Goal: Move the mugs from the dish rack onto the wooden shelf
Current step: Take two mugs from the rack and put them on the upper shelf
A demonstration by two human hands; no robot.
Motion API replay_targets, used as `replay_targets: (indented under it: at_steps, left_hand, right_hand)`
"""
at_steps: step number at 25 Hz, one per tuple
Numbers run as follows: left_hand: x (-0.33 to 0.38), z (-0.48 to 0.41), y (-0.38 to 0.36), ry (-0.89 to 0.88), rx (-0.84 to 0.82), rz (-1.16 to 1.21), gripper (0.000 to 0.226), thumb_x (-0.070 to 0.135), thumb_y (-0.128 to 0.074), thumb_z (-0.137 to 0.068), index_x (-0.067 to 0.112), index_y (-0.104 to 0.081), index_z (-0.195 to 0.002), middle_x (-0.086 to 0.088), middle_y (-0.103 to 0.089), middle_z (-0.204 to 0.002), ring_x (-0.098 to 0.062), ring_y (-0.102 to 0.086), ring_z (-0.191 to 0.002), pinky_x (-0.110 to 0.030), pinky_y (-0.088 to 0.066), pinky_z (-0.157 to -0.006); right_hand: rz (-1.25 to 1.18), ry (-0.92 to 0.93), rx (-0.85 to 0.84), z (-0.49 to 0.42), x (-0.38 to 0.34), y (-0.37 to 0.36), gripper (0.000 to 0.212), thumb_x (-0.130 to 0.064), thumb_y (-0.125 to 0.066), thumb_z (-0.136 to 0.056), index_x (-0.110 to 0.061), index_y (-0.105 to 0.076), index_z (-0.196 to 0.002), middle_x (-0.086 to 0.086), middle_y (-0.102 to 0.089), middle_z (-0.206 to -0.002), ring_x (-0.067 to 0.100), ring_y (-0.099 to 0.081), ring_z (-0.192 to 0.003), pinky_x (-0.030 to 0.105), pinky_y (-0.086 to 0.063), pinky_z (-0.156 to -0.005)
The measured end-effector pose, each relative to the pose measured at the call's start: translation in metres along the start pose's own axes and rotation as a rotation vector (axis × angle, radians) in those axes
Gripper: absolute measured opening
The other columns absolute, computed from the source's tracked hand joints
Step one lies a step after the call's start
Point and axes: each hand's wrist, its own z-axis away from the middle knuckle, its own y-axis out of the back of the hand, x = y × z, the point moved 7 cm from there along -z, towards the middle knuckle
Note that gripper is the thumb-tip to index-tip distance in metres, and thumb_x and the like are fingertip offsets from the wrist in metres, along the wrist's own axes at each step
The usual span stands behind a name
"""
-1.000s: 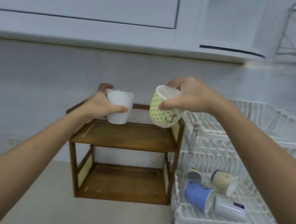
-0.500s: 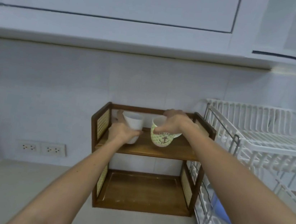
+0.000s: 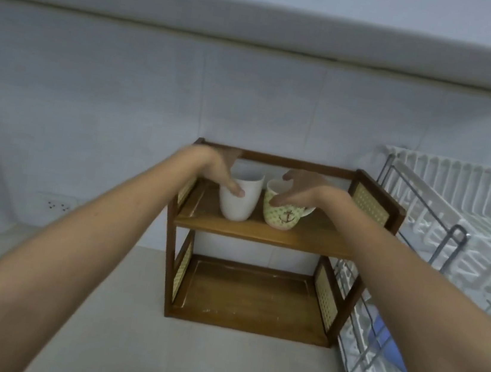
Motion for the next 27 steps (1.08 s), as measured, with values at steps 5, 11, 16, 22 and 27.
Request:
replay_targets:
  at_steps: [5,11,16,22,27]
  left_hand:
    - [0.018,-0.011,0.007,-0.198,-0.057,-0.058,0.101,0.050,-0.072,-0.077,0.026,-0.010,-0.153,0.002,-0.017,-0.161,-0.023,-0.021,-0.146,-0.037,-0.023,-0.116]
    - [0.007,-0.024,-0.003,-0.154,0.076,0.020,0.103,0.062,-0.070,-0.071,0.022,-0.021,-0.152,-0.002,-0.027,-0.158,-0.026,-0.033,-0.140,-0.037,-0.035,-0.108]
    - [0.004,-0.029,0.000,-0.039,0.197,-0.069,0.100,0.074,-0.063,-0.066,0.010,-0.041,-0.141,-0.012,-0.050,-0.140,-0.028,-0.053,-0.118,-0.033,-0.047,-0.084]
    - [-0.002,-0.034,-0.003,0.020,0.322,-0.070,0.105,0.081,-0.056,-0.065,0.008,-0.041,-0.138,-0.020,-0.041,-0.141,-0.034,-0.053,-0.115,-0.037,-0.047,-0.083]
    - [-0.004,-0.038,-0.003,0.029,0.307,-0.080,0.103,0.078,-0.058,-0.067,0.006,-0.041,-0.138,-0.021,-0.040,-0.142,-0.035,-0.052,-0.117,-0.040,-0.049,-0.088]
  right_hand:
    - [0.039,0.008,-0.128,-0.001,0.007,0.001,0.097,-0.049,-0.072,-0.071,-0.023,-0.020,-0.148,0.005,-0.032,-0.154,0.028,-0.036,-0.135,0.039,-0.039,-0.104]
    - [-0.042,0.057,-0.048,-0.002,0.011,-0.001,0.091,-0.045,-0.072,-0.072,-0.026,-0.024,-0.147,0.004,-0.034,-0.152,0.027,-0.037,-0.134,0.036,-0.039,-0.100]
    - [-0.029,0.071,0.004,-0.007,0.008,-0.003,0.087,-0.045,-0.070,-0.074,-0.024,-0.025,-0.146,0.005,-0.034,-0.152,0.027,-0.036,-0.134,0.034,-0.039,-0.096]
    - [-0.062,0.071,0.026,-0.016,0.002,-0.005,0.082,-0.040,-0.068,-0.079,-0.022,-0.025,-0.147,0.006,-0.034,-0.152,0.027,-0.037,-0.134,0.032,-0.037,-0.092]
    - [-0.085,0.064,0.038,-0.018,-0.001,-0.007,0.080,-0.036,-0.067,-0.081,-0.020,-0.024,-0.148,0.008,-0.034,-0.152,0.028,-0.037,-0.134,0.032,-0.038,-0.094]
